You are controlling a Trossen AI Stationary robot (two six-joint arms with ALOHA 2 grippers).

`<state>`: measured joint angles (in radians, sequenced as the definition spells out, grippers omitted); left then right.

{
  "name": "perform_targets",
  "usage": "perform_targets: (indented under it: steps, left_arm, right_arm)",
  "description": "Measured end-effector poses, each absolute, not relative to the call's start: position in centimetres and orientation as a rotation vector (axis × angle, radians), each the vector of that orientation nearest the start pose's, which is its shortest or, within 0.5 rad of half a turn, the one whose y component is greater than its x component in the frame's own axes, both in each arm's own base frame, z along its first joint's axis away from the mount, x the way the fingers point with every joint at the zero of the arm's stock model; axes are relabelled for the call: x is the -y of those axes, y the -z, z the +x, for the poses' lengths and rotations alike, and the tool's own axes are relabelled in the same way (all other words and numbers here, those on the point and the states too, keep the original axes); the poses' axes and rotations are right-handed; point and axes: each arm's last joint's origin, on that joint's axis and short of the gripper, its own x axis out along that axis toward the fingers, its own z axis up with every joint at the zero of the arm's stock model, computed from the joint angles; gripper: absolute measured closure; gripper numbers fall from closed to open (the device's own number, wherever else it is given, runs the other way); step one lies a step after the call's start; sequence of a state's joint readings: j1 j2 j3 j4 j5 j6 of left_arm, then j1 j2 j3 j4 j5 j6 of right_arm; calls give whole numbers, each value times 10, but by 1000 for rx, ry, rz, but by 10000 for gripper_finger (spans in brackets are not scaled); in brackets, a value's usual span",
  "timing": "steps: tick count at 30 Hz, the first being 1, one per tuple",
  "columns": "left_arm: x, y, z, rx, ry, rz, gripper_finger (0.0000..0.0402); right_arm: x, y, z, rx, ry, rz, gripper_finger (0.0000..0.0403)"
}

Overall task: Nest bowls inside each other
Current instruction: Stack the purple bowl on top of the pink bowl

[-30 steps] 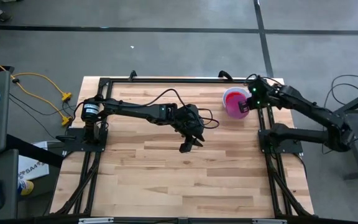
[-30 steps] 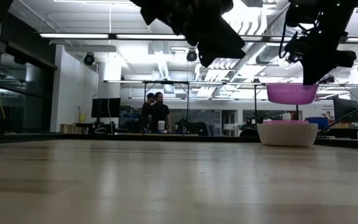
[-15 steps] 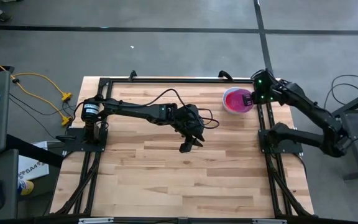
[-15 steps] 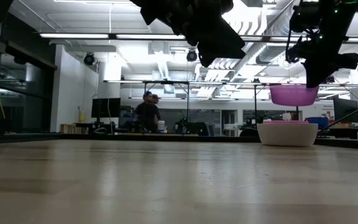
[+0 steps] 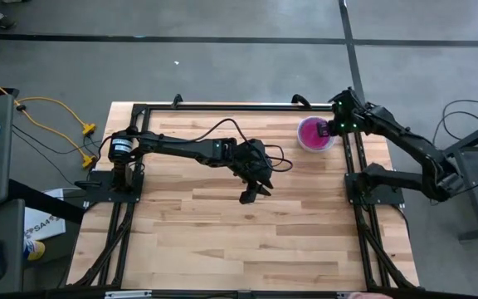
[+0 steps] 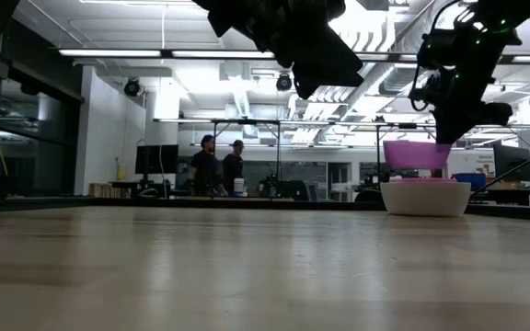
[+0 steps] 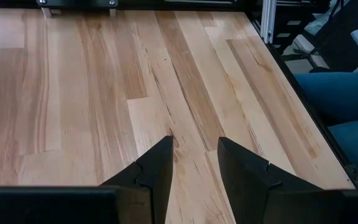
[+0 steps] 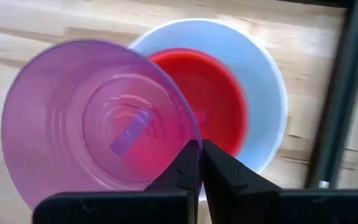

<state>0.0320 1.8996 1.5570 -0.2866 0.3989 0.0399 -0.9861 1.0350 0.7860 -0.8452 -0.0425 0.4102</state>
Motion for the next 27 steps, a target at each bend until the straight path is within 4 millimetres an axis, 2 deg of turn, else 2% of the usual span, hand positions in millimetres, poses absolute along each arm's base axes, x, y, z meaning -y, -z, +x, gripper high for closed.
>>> perform_targets:
  steps: [7, 12, 17, 21, 27]
  left_arm:
    - [-3, -272, 433, -611, 367, -97, 274]
    - [-3, -272, 433, -611, 366, -98, 274]
    - [-3, -272, 433, -611, 367, -97, 274]
    - [-3, -272, 433, -611, 367, -97, 274]
    - [-3, -272, 433, -611, 366, -97, 274]
  right_arm:
    - [161, -235, 102, -819, 1057, 953, 399]
    - [160, -235, 103, -828, 1076, 944, 399]
    - [150, -238, 102, -861, 1061, 936, 399]
    - [140, -241, 99, -897, 1114, 913, 399]
    - [125, -250, 90, -832, 1194, 958, 399]
